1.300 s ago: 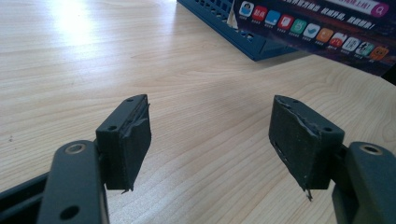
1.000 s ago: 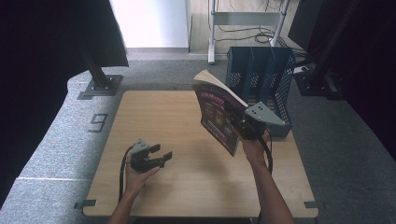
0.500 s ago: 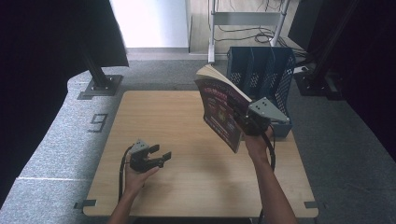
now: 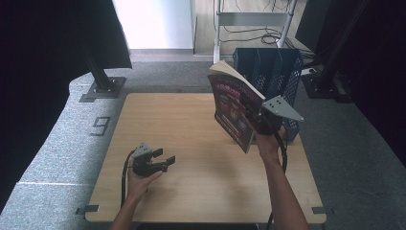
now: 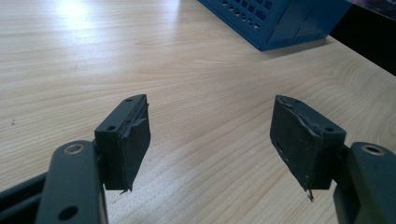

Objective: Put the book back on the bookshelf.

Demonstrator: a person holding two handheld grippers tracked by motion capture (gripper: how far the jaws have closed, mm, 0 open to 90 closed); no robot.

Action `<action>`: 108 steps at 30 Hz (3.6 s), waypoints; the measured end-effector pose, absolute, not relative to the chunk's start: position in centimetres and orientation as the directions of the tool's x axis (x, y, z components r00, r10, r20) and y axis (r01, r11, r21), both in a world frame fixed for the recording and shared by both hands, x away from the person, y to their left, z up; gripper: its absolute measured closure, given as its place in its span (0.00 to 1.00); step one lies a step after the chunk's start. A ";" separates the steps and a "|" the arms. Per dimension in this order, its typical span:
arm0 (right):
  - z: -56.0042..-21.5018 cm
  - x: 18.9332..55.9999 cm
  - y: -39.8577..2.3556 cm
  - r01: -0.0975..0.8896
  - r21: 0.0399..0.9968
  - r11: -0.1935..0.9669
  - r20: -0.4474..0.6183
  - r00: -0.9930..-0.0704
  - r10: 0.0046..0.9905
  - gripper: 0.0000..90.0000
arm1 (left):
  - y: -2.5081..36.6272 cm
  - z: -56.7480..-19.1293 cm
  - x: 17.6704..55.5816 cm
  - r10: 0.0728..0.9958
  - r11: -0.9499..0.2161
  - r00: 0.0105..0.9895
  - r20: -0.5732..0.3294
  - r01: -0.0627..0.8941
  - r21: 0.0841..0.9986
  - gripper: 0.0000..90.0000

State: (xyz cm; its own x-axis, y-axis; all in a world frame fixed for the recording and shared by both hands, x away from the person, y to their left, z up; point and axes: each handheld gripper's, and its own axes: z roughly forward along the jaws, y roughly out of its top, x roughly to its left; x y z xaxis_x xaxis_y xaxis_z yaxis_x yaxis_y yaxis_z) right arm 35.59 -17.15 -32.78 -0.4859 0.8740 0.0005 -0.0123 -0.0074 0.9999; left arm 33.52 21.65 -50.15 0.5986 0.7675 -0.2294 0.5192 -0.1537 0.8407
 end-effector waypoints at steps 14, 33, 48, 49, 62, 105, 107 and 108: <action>-32.7 35.9 -18.5 -0.010 1.000 -0.007 0.001 -0.453 0.891 0.91 | 21.6 -50.3 33.6 0.764 -0.162 0.602 -0.232 0.527 0.834 0.32; -32.2 36.4 -20.3 -0.018 1.000 -0.011 0.003 -0.402 0.916 0.91 | 21.6 -50.2 33.6 0.761 -0.162 0.604 -0.237 0.531 0.832 0.32; -32.3 37.5 -21.5 0.007 1.000 -0.022 0.023 -0.348 0.937 0.91 | 21.5 -50.2 33.5 0.759 -0.169 0.609 -0.230 0.526 0.834 0.33; -32.3 37.5 -21.5 0.007 1.000 -0.022 0.023 -0.348 0.937 0.91 | 21.5 -50.2 33.5 0.759 -0.169 0.609 -0.230 0.526 0.834 0.33; -32.5 38.6 -22.2 0.009 0.999 -0.037 0.038 -0.301 0.953 0.91 | 21.7 -50.1 33.4 0.758 -0.163 0.609 -0.234 0.524 0.836 0.33; -34.3 45.4 -21.7 0.053 0.996 -0.077 0.086 -0.197 0.977 0.91 | 22.2 -49.8 33.4 0.772 -0.164 0.602 -0.203 0.497 0.852 0.35; -34.3 45.7 -21.5 0.053 0.996 -0.074 0.083 -0.193 0.978 0.91 | 22.2 -49.8 33.4 0.771 -0.162 0.603 -0.205 0.496 0.853 0.35; -34.3 45.7 -21.5 0.053 0.996 -0.075 0.084 -0.192 0.978 0.91 | 22.3 -49.8 33.4 0.771 -0.160 0.602 -0.207 0.498 0.852 0.35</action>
State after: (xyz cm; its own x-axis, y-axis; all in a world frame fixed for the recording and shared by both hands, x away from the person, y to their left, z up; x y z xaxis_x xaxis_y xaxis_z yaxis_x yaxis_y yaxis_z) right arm 45.73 -21.51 -34.31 -0.1924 0.9777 0.0837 0.0532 -0.0748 0.9958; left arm 33.36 22.26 -49.76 0.6019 0.7712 -0.2071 0.4979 -0.1597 0.8524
